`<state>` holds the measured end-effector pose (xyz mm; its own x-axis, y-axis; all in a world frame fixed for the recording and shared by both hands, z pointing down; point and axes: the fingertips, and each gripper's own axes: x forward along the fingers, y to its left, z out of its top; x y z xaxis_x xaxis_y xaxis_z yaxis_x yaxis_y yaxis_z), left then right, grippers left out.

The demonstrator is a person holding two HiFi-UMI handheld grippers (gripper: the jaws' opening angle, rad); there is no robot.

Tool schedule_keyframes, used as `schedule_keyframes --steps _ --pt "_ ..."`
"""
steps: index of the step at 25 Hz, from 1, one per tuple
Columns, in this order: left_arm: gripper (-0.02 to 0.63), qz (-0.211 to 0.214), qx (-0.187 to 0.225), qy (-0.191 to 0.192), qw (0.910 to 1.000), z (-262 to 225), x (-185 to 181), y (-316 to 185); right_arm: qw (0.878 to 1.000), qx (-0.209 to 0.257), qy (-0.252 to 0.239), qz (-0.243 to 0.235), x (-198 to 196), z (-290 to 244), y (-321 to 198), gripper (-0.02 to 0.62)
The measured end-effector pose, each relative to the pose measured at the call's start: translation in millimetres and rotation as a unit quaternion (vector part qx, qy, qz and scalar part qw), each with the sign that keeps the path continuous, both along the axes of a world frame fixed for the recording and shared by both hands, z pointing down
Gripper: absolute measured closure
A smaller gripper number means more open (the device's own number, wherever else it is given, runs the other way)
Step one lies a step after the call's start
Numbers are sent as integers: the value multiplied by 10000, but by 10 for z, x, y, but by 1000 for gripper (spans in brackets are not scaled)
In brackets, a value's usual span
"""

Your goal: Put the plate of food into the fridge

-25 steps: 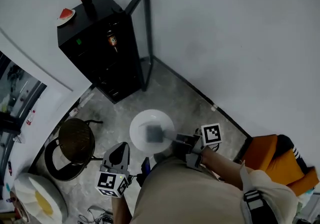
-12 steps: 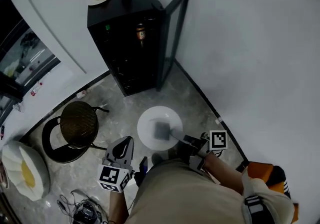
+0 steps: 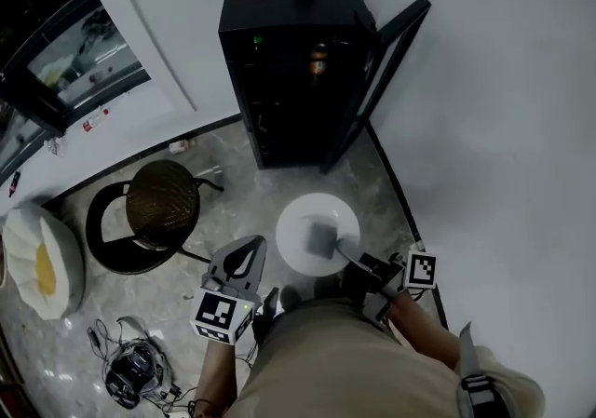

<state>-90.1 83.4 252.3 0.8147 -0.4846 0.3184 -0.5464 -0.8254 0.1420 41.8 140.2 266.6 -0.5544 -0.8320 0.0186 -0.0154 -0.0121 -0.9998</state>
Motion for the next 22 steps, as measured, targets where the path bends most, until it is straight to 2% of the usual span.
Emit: schedule_keyframes --steps 6,13,22 --pt "595 -197 -66 -166 9996 10 186 -96 9997 -15 -114 -220 209 21 -187 555" --pt "595 -448 162 -373 9982 -68 512 -273 9989 -97 -218 -392 570 176 -456 555" --pt "595 -708 144 -742 9946 -24 813 -403 9978 -238 -231 -568 995 491 -743 555"
